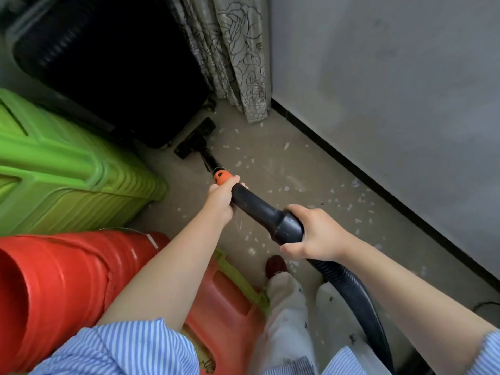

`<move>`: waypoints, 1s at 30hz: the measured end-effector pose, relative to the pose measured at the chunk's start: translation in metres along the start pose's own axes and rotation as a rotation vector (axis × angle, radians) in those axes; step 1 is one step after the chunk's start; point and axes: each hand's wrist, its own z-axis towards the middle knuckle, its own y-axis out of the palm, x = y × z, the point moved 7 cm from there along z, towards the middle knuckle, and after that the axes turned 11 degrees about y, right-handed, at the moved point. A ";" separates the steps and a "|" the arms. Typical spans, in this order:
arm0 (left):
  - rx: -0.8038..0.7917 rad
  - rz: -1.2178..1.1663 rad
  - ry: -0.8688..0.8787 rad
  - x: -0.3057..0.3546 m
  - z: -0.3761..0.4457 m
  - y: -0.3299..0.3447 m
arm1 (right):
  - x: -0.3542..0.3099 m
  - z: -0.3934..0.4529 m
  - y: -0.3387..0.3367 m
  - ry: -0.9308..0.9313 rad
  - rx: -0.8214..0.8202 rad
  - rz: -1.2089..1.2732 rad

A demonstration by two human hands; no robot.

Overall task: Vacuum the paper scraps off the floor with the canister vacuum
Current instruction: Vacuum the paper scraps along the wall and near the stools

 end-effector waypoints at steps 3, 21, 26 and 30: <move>0.000 0.024 0.008 0.009 0.015 0.014 | 0.003 0.018 -0.004 0.031 0.002 0.037; -0.064 0.298 0.042 0.015 0.071 0.059 | 0.029 0.068 -0.001 0.118 0.059 0.192; -0.072 0.317 0.035 0.008 0.070 0.057 | 0.035 0.069 0.005 0.128 0.020 0.199; -0.083 0.290 0.015 0.005 0.059 0.056 | 0.035 0.060 0.006 0.121 0.010 0.183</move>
